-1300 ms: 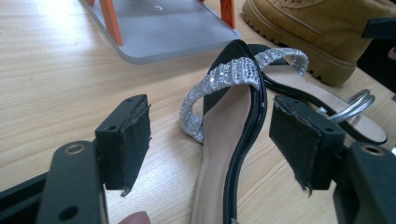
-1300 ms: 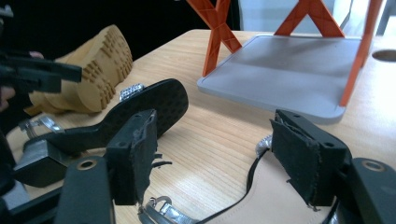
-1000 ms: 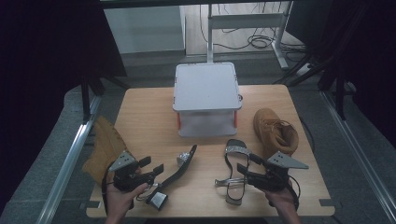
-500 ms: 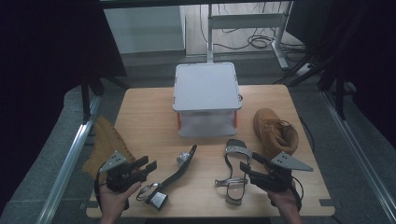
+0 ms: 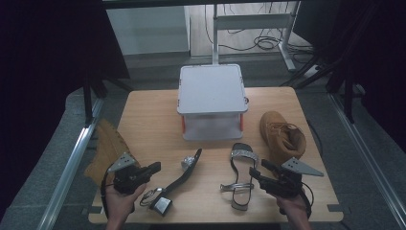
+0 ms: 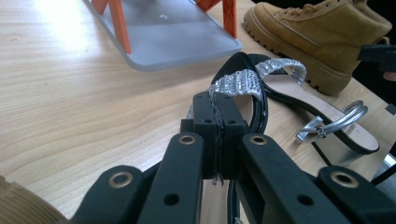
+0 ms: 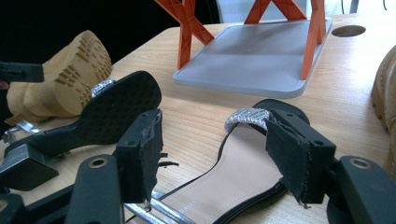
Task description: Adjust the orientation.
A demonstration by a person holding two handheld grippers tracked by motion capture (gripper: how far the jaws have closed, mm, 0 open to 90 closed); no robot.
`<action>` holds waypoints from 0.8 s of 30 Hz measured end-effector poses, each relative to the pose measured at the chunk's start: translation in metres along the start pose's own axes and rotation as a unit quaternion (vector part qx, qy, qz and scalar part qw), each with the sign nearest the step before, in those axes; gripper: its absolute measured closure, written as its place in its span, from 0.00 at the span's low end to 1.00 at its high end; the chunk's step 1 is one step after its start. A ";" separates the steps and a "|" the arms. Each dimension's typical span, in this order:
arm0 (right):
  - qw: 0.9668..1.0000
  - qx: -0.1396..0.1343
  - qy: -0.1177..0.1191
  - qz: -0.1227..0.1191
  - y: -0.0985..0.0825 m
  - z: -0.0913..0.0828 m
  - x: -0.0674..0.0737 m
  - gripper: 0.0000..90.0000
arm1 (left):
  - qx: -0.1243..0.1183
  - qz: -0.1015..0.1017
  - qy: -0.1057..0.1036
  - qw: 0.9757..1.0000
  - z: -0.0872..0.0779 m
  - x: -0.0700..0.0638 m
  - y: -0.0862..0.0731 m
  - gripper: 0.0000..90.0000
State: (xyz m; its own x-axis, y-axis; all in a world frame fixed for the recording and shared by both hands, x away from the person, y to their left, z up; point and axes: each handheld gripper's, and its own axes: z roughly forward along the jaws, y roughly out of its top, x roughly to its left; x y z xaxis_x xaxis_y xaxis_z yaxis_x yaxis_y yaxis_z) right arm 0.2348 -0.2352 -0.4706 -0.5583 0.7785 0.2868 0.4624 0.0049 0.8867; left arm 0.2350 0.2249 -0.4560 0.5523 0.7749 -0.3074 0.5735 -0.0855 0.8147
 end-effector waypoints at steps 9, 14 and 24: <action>1.000 -0.004 -0.007 -0.010 0.000 -0.003 0.004 0.42 | 0.007 -0.001 -0.044 0.999 0.009 -0.018 0.015 1.00; 1.000 -0.002 -0.010 -0.010 -0.002 -0.001 0.004 0.42 | 0.033 0.020 -0.029 0.999 0.018 -0.022 0.020 1.00; 1.000 0.007 -0.014 -0.016 -0.005 0.004 0.007 0.42 | 0.095 0.058 0.026 0.993 0.049 -0.022 0.018 1.00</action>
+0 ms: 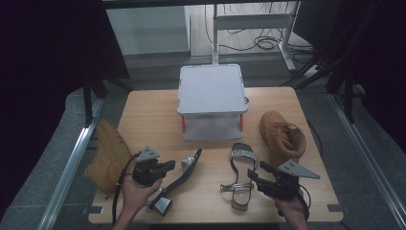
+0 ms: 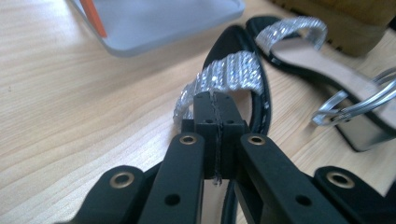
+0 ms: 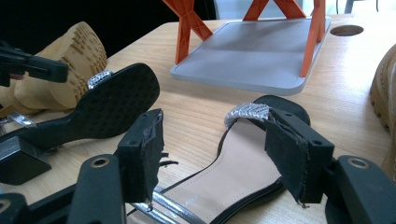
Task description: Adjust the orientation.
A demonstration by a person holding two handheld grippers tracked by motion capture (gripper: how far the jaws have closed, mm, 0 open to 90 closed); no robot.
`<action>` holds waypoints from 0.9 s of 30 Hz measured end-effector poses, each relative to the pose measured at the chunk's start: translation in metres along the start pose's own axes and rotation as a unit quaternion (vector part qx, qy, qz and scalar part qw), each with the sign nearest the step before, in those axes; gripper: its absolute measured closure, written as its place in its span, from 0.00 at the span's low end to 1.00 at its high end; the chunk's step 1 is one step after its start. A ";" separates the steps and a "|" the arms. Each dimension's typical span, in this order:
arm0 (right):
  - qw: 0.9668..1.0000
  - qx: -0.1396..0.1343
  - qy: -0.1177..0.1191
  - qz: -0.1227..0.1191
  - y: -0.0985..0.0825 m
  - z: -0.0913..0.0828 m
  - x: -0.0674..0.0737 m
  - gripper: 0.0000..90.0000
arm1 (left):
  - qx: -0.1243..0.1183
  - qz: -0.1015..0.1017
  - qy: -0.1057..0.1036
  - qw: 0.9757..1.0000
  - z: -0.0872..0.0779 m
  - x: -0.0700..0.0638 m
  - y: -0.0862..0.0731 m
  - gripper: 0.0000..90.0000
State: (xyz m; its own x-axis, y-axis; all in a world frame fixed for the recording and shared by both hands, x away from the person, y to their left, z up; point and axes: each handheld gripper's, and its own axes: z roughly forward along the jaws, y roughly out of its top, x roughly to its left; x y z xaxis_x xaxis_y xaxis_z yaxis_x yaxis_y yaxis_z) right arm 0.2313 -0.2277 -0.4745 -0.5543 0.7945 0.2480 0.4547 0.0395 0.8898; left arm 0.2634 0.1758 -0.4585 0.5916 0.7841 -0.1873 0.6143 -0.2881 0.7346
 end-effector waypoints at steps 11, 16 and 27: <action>1.000 0.002 -0.004 0.001 -0.003 -0.002 -0.001 0.43 | 0.031 0.012 0.000 0.999 0.015 -0.006 -0.001 1.00; 1.000 0.007 -0.007 0.002 -0.005 0.000 -0.003 0.42 | 0.040 0.020 0.002 0.999 0.020 -0.009 -0.002 1.00; 1.000 0.005 -0.011 0.003 -0.006 -0.004 -0.003 0.42 | 0.050 0.033 0.000 0.998 0.024 -0.017 -0.006 1.00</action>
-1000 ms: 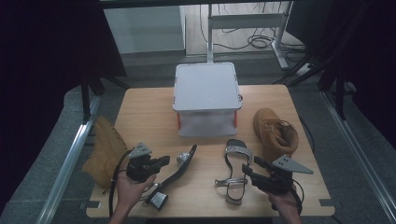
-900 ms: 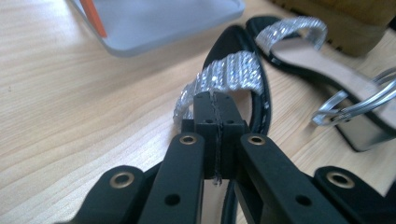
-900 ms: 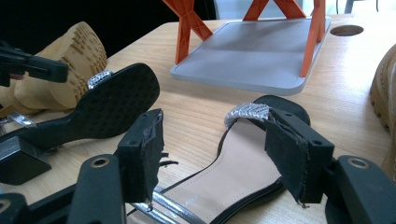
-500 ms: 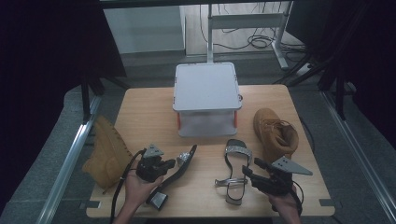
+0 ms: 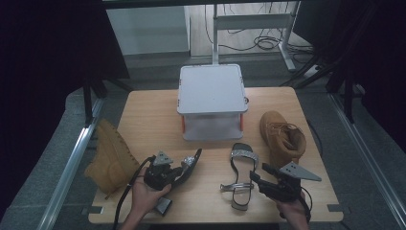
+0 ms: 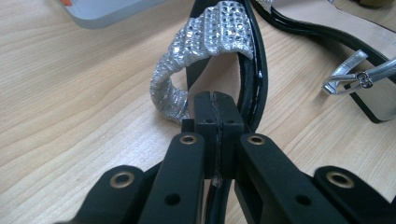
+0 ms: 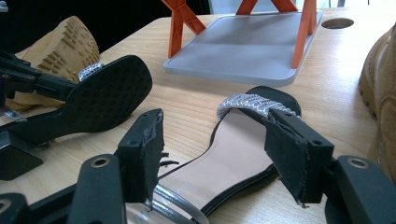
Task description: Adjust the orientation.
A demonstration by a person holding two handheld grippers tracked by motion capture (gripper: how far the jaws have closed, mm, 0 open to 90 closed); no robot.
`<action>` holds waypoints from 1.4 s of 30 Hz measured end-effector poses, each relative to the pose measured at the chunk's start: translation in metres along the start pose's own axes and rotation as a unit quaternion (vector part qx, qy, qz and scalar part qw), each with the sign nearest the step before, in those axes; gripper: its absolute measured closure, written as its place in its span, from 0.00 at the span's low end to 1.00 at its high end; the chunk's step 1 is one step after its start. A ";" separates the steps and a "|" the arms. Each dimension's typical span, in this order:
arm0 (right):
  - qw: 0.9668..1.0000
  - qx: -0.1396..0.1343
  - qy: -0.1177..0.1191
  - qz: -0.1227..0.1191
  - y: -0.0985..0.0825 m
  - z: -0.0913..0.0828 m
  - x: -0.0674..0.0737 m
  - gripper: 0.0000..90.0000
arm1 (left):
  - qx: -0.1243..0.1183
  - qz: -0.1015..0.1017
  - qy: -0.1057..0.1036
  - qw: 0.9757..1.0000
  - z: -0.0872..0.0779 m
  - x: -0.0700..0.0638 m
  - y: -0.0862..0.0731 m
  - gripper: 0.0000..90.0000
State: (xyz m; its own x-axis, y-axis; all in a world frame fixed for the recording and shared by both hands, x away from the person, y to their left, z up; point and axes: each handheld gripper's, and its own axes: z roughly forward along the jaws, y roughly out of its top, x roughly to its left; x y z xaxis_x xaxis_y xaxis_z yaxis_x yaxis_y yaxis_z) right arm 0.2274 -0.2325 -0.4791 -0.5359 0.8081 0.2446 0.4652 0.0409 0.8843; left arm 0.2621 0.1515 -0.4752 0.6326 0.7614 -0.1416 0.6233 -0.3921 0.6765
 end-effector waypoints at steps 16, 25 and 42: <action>1.000 0.003 -0.010 0.007 -0.003 -0.005 -0.003 0.42 | 0.046 0.035 -0.046 0.997 0.020 -0.044 -0.010 1.00; 1.000 0.004 -0.013 0.012 -0.005 -0.006 -0.005 0.42 | 0.041 0.033 -0.057 0.997 0.017 -0.052 -0.008 1.00; 1.000 0.011 -0.019 0.012 -0.008 -0.007 -0.005 0.43 | 0.101 0.076 -0.057 0.990 0.013 -0.069 -0.023 0.99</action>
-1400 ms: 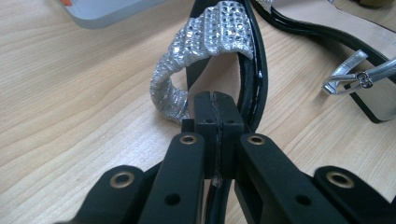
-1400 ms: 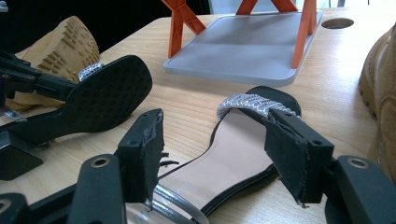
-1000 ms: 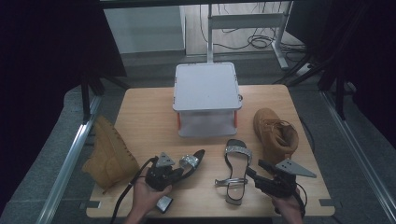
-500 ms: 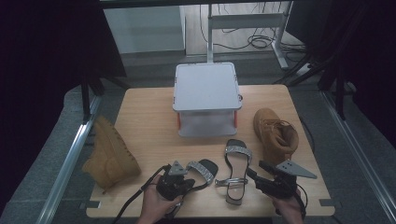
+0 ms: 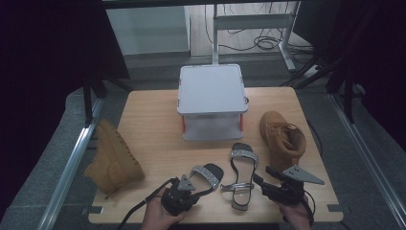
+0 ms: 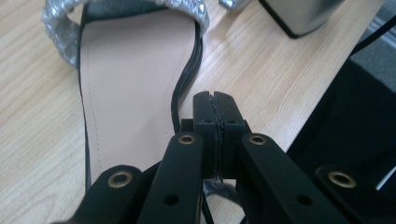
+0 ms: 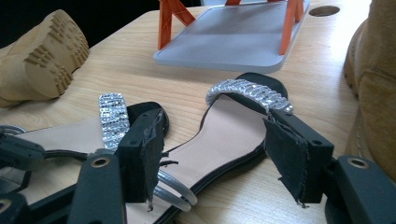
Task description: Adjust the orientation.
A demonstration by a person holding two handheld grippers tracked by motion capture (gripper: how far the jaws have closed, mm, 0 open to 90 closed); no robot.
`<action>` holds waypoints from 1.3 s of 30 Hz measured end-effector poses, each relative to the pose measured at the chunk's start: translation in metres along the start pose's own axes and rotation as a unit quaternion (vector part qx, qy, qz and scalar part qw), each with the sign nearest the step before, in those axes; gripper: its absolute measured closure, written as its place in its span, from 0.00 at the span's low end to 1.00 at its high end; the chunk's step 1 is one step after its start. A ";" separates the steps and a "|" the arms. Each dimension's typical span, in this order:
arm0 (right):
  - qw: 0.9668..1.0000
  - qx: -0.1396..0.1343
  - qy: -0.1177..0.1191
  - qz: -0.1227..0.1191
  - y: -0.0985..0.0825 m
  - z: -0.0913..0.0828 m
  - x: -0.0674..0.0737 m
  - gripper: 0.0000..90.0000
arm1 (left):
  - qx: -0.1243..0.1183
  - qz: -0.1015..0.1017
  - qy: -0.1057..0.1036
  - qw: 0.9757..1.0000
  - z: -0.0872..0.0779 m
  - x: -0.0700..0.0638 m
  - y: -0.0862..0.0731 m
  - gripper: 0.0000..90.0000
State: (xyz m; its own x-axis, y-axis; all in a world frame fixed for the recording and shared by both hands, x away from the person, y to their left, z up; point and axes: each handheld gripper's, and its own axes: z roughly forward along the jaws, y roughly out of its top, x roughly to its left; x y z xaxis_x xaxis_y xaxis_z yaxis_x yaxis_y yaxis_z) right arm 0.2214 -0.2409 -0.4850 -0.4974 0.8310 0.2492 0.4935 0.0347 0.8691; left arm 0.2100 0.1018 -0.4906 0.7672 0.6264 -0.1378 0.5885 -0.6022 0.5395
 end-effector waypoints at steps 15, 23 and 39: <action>1.000 0.012 -0.016 0.008 -0.004 0.001 -0.004 0.43 | 0.014 -0.004 0.007 1.000 0.000 0.009 -0.005 1.00; 1.000 0.016 -0.015 0.006 -0.004 0.001 -0.004 0.43 | 0.015 -0.013 0.017 1.000 -0.004 0.020 -0.007 0.98; 1.000 0.010 -0.018 0.013 -0.003 0.001 -0.006 0.43 | -0.054 -0.010 0.035 0.998 -0.032 0.028 0.008 0.52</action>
State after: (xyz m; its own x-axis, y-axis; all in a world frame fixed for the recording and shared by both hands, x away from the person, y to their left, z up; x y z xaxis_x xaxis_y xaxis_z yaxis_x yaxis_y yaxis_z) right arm 0.2238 -0.2460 -0.4895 -0.4578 0.8517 0.2550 0.5200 0.0238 0.8538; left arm 0.2278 0.1308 -0.4636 0.7334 0.6732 -0.0939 0.5705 -0.5346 0.6235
